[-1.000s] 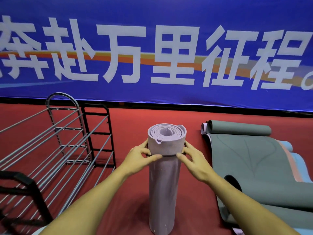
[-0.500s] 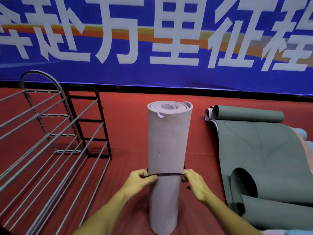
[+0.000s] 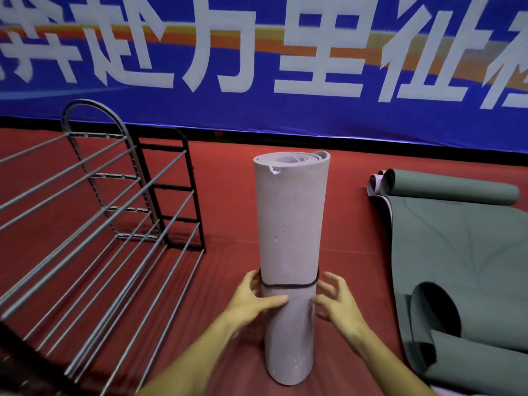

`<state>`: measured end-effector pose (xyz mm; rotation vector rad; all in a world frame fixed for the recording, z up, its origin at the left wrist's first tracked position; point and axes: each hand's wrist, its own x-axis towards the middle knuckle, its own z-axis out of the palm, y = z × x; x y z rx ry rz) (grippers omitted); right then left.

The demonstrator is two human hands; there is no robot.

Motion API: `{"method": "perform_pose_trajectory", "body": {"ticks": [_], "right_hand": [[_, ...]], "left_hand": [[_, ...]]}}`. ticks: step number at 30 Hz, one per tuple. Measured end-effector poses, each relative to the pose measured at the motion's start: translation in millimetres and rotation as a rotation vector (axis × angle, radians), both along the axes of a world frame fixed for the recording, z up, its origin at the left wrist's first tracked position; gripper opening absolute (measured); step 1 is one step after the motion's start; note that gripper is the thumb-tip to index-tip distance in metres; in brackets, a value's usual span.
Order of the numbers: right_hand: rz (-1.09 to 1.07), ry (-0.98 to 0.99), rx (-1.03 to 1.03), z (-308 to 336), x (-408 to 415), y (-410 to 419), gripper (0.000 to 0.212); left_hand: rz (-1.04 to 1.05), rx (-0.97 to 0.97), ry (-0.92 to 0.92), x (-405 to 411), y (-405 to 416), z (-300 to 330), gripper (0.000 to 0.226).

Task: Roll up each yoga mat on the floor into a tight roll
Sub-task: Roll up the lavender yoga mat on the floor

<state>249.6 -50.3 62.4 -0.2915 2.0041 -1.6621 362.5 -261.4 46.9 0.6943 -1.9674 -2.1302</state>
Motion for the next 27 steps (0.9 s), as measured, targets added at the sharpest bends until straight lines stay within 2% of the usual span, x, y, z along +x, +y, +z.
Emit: {"method": "perform_pose_trajectory", "body": {"ticks": [4, 7, 13, 16, 18, 20, 23, 27], "right_hand": [[0.053, 0.104, 0.031, -17.8, 3.2, -2.4, 0.087], [0.081, 0.138, -0.007, -29.2, 2.3, 1.4, 0.092], [-0.015, 0.120, -0.021, -31.9, 8.0, 20.5, 0.100], [-0.033, 0.226, 0.020, -22.4, 20.3, 19.2, 0.117], [-0.048, 0.313, 0.052, -2.8, 31.0, 14.6, 0.132], [-0.079, 0.388, 0.052, 25.7, 40.7, 6.0, 0.137], [-0.177, 0.503, 0.001, 89.8, 54.9, -8.6, 0.129], [-0.177, 0.658, -0.079, 175.7, 75.9, -36.1, 0.121]], "left_hand": [[-0.061, -0.094, 0.009, -12.0, 8.1, -3.0, 0.113], [-0.043, -0.118, 0.022, -25.2, 18.9, 3.6, 0.113], [-0.049, -0.238, 0.057, -44.6, 34.3, 29.3, 0.097], [-0.029, -0.330, 0.103, -46.5, 32.9, 68.6, 0.096], [-0.016, -0.389, 0.143, -41.0, 30.9, 106.9, 0.096], [-0.004, -0.422, 0.192, -31.1, 28.6, 149.7, 0.096], [0.023, -0.420, 0.289, -8.9, 25.1, 217.9, 0.090], [0.044, -0.505, 0.426, 36.3, -1.9, 299.1, 0.092]]}}
